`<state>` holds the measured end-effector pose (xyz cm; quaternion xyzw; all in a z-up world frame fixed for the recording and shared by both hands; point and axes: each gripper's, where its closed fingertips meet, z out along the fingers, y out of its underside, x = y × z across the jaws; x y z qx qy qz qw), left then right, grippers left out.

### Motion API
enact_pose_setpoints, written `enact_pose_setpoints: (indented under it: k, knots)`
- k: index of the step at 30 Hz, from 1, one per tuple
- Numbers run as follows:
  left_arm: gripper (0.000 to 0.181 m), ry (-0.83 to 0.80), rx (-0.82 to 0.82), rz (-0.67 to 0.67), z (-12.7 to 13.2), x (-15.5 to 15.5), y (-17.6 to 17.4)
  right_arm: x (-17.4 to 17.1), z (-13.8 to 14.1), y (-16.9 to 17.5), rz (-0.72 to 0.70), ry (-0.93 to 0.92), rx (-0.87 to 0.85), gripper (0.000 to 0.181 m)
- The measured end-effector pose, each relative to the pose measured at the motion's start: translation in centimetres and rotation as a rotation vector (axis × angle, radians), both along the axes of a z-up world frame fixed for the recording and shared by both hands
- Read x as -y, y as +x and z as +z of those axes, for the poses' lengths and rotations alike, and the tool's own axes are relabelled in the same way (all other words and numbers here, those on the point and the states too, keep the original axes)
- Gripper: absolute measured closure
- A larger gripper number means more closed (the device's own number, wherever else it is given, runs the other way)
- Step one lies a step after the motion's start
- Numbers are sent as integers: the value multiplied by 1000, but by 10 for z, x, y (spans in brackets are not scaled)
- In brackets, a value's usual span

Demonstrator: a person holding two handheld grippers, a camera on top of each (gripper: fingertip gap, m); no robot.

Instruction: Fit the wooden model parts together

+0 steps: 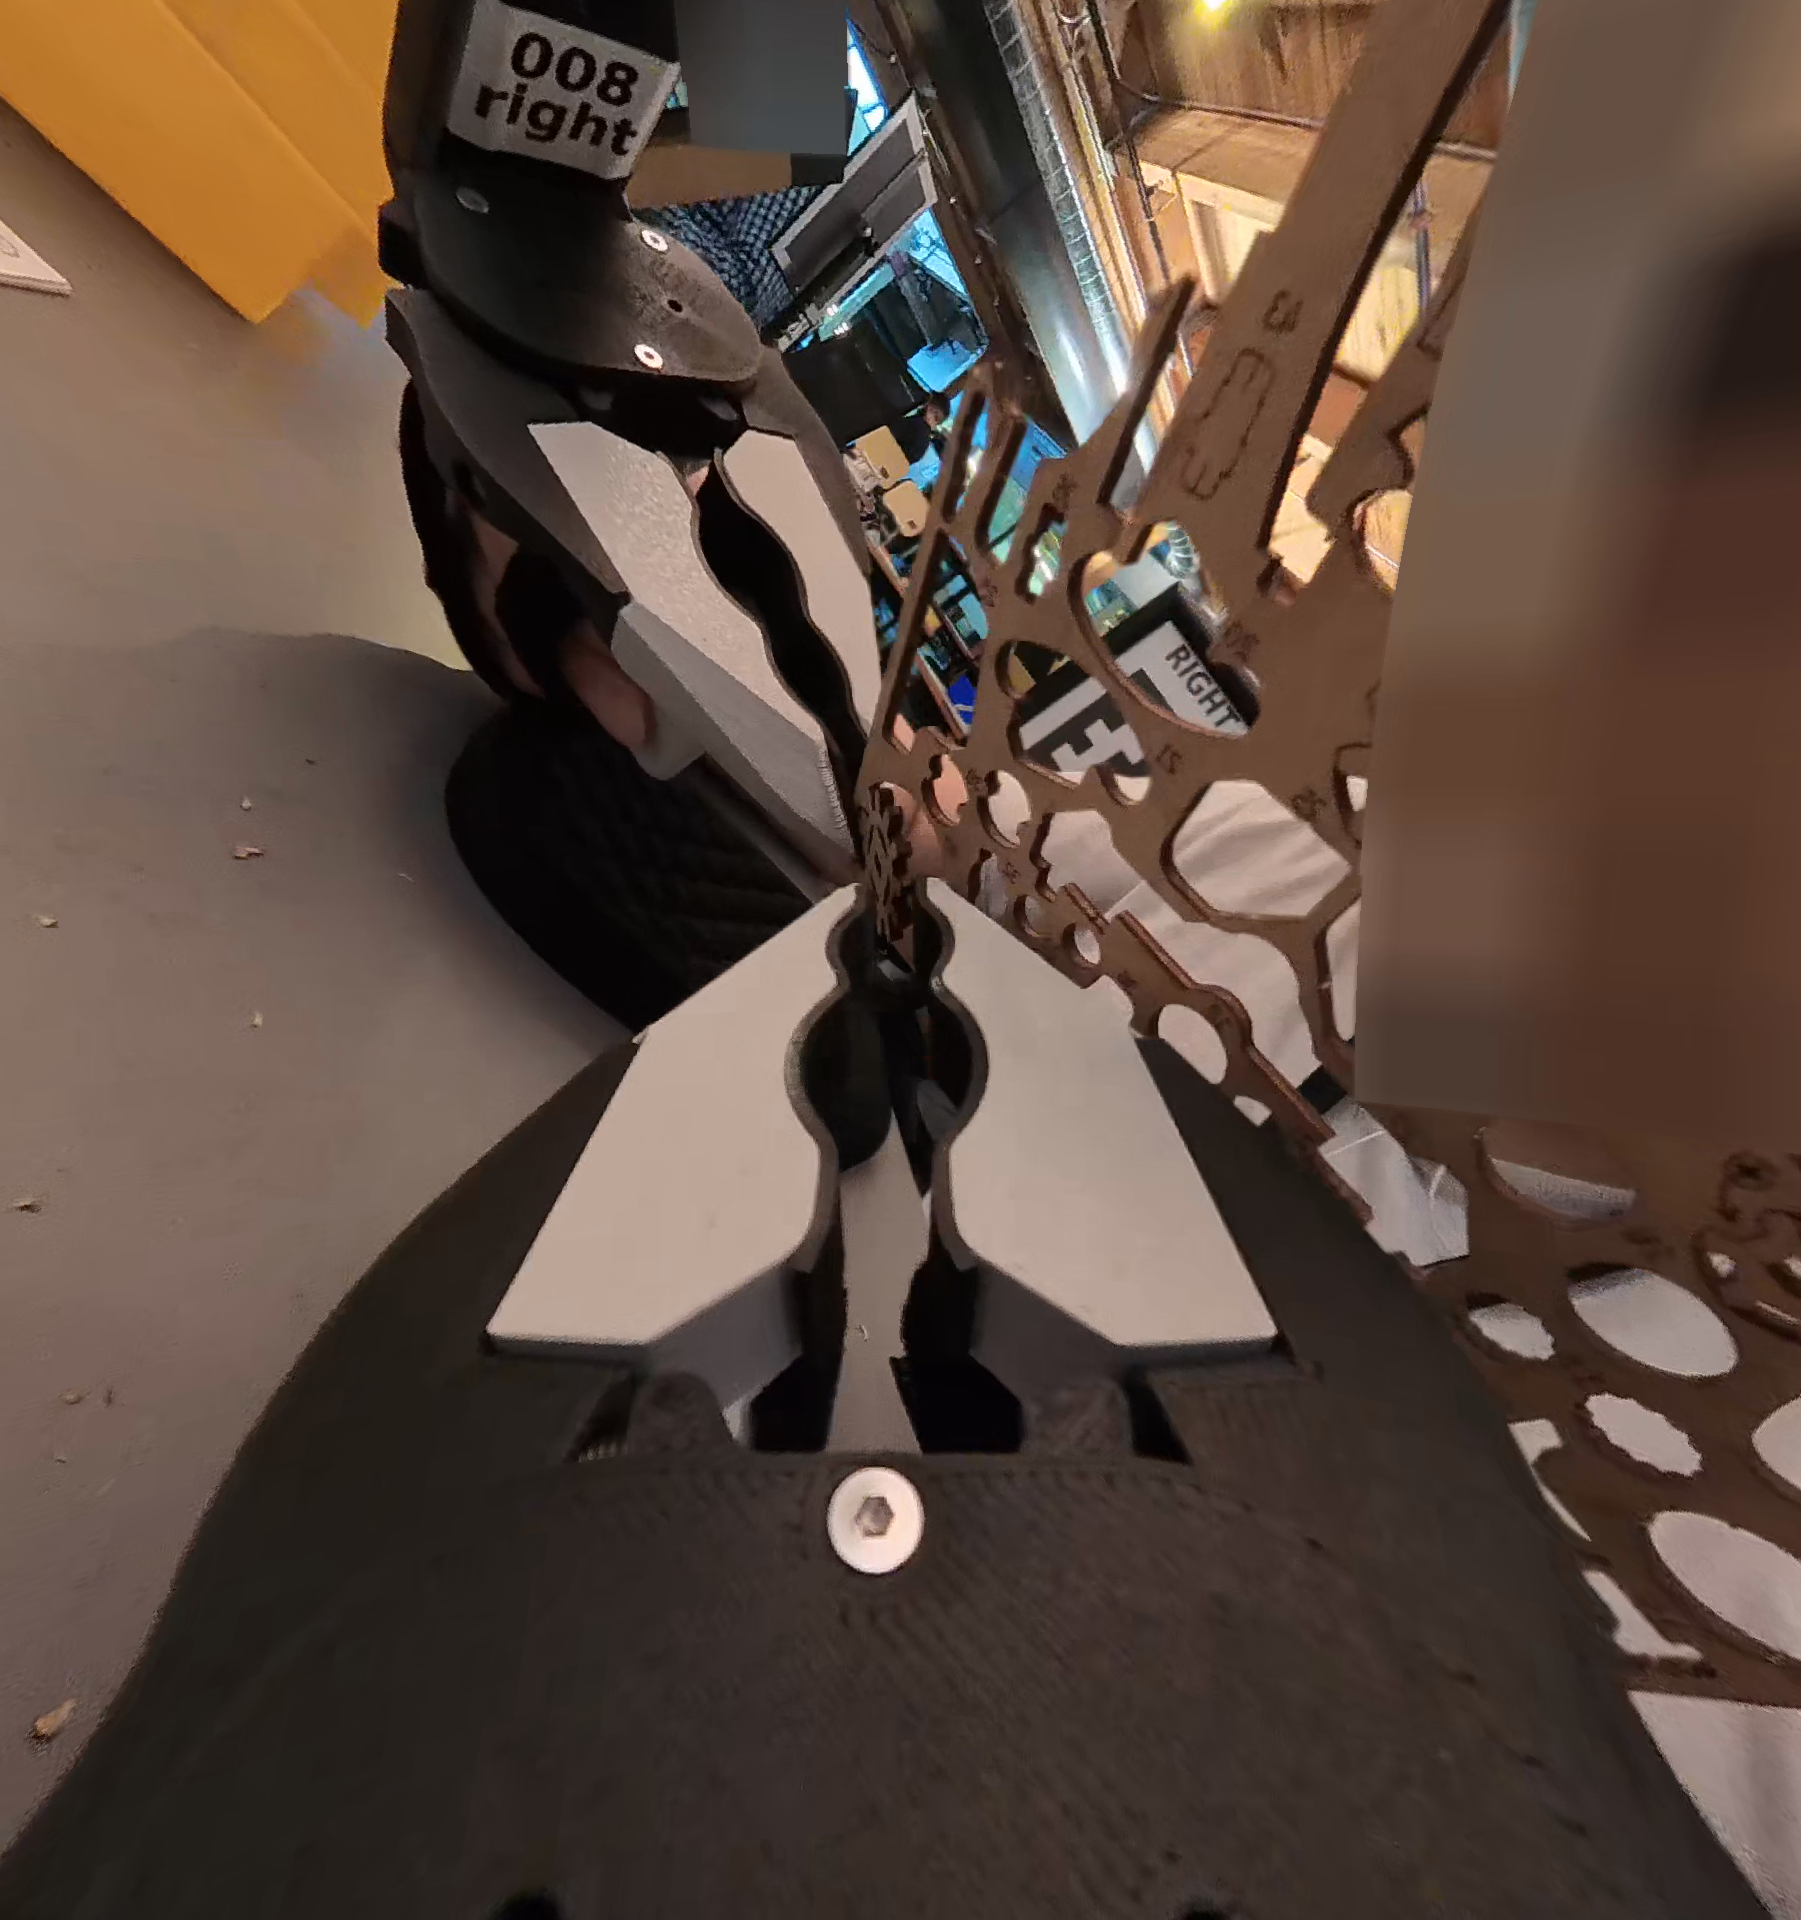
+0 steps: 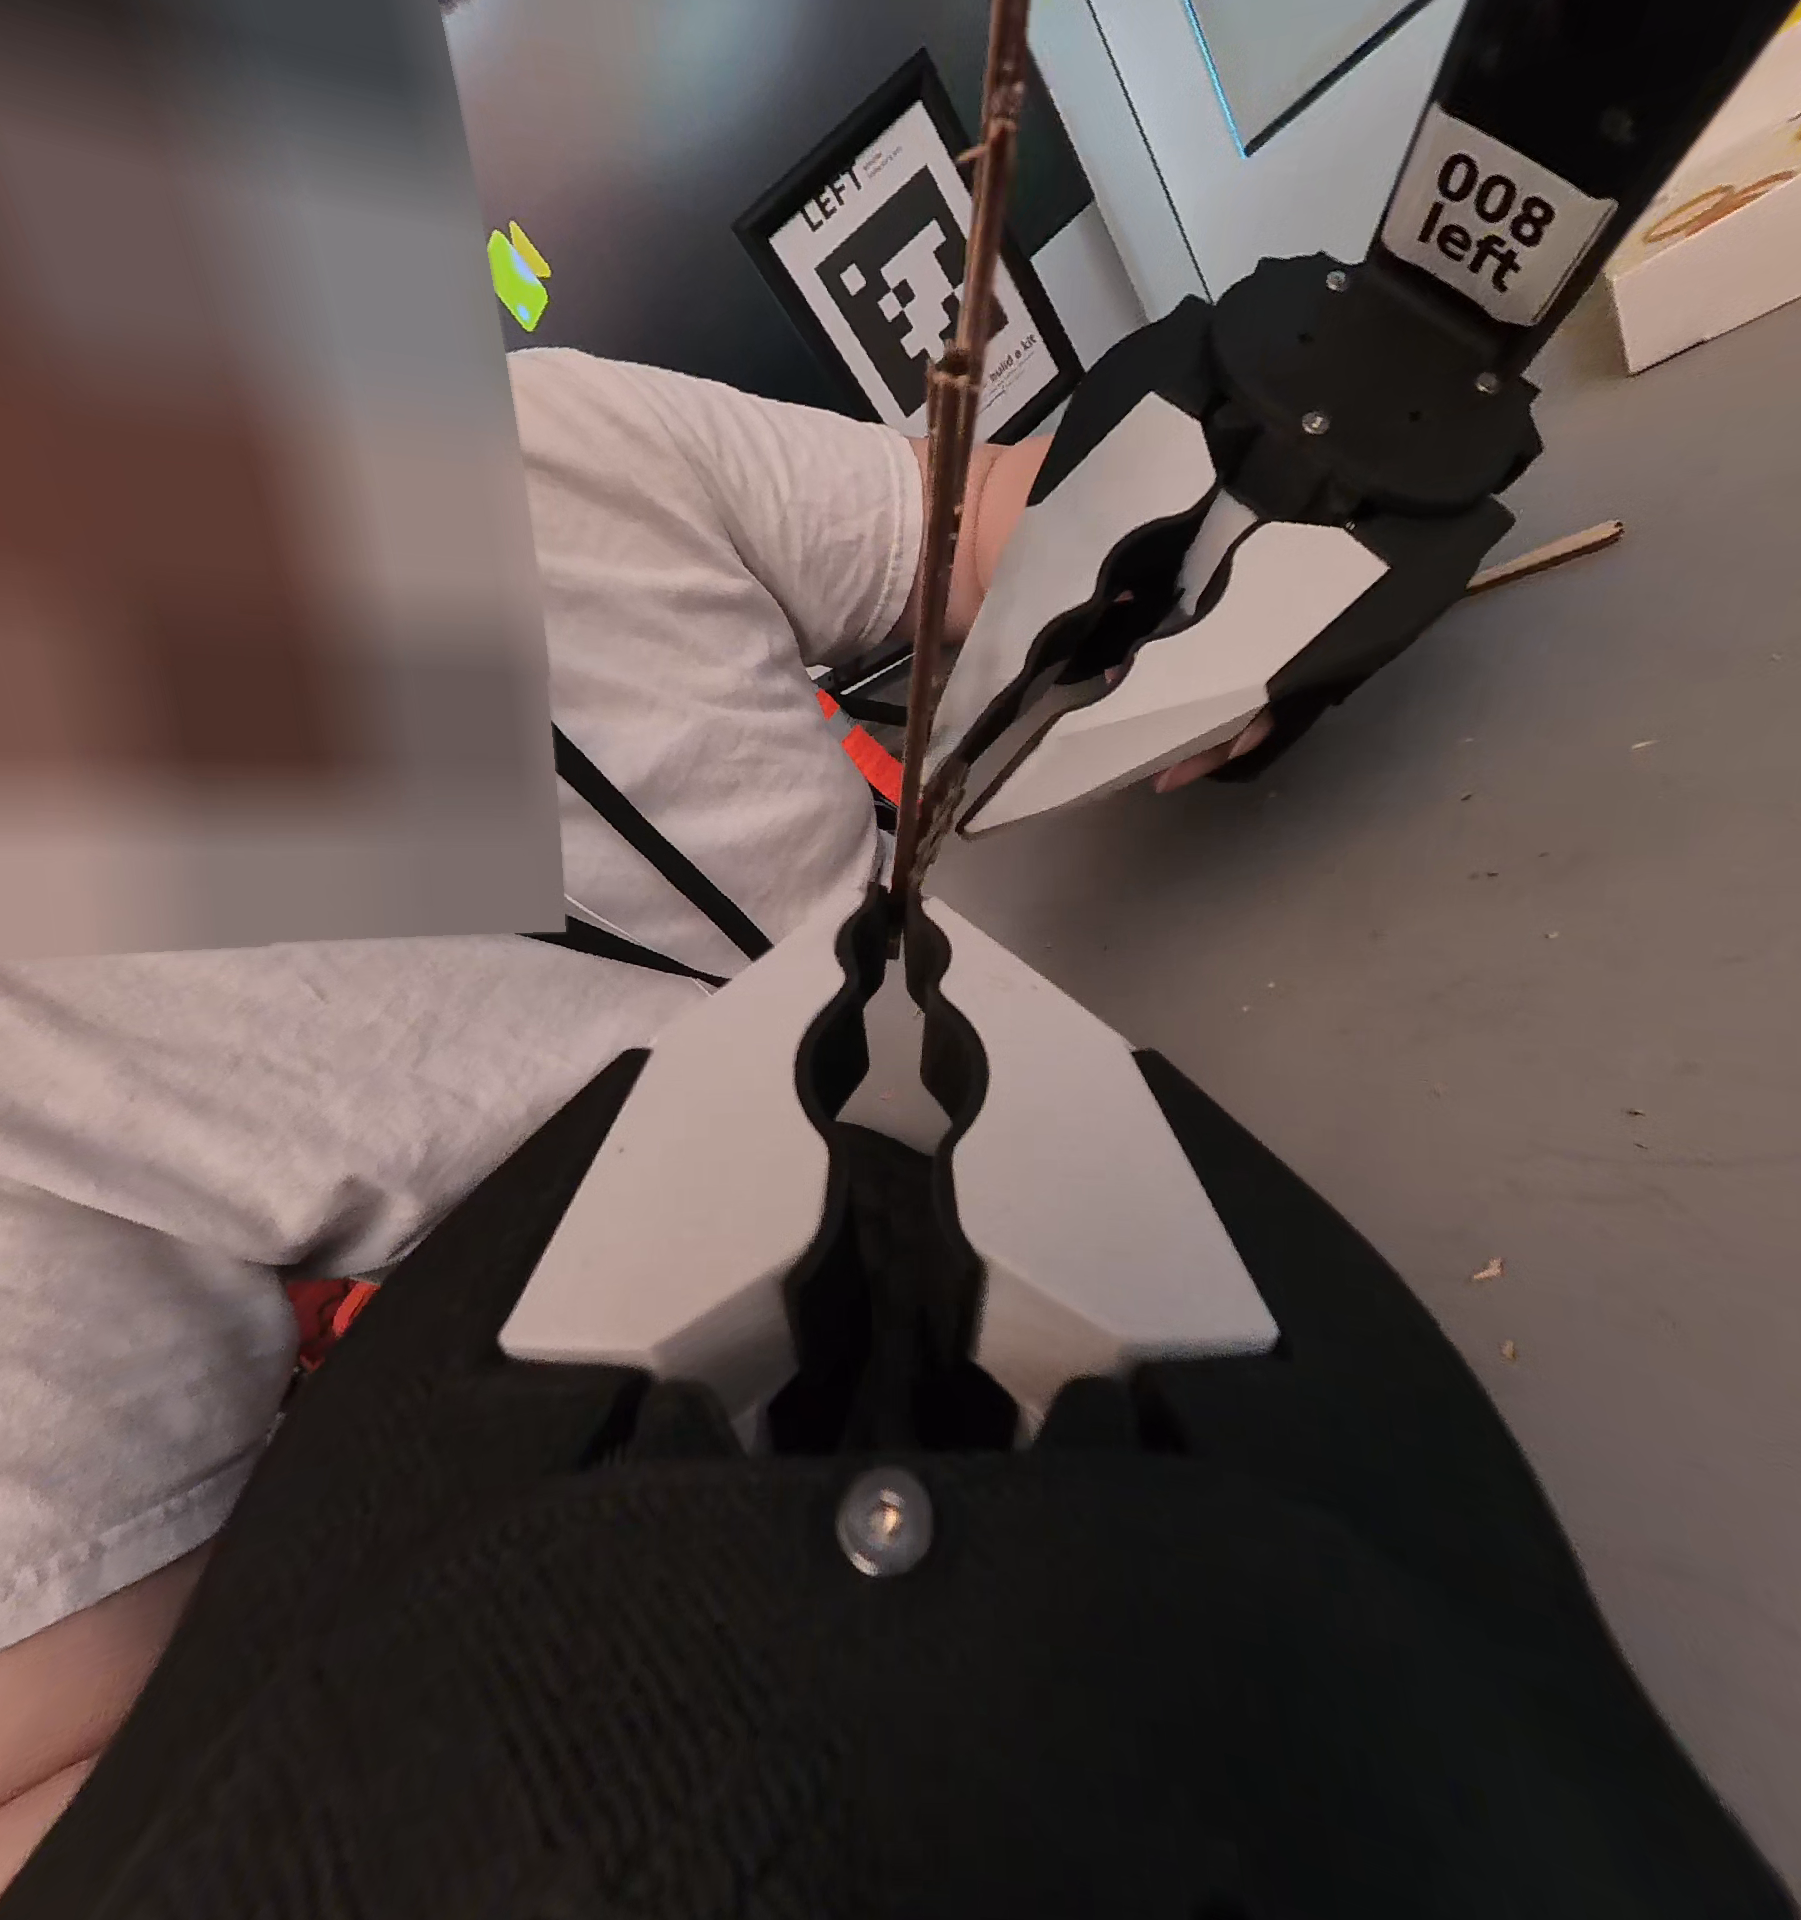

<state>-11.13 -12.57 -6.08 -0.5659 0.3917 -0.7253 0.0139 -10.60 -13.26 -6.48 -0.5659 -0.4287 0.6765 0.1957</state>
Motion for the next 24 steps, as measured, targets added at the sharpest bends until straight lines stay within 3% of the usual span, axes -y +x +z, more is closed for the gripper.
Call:
enact_pose_setpoints:
  k: [8, 14, 21, 24]
  knots:
    - [181, 129, -35, 56, -8, -10, 1, -8, -4, -1, -37, -25, 21, 180]
    - [181, 425, -66, 119, -11, -13, -1, -12, -9, -1, -60, -58, 56, 180]
    - [181, 420, -154, 181, -22, -34, -10, -15, -11, 3, -90, 12, 71, 181]
    - [181, 277, -177, 147, -19, -38, -17, -16, -15, 6, -91, -13, 99, 181]
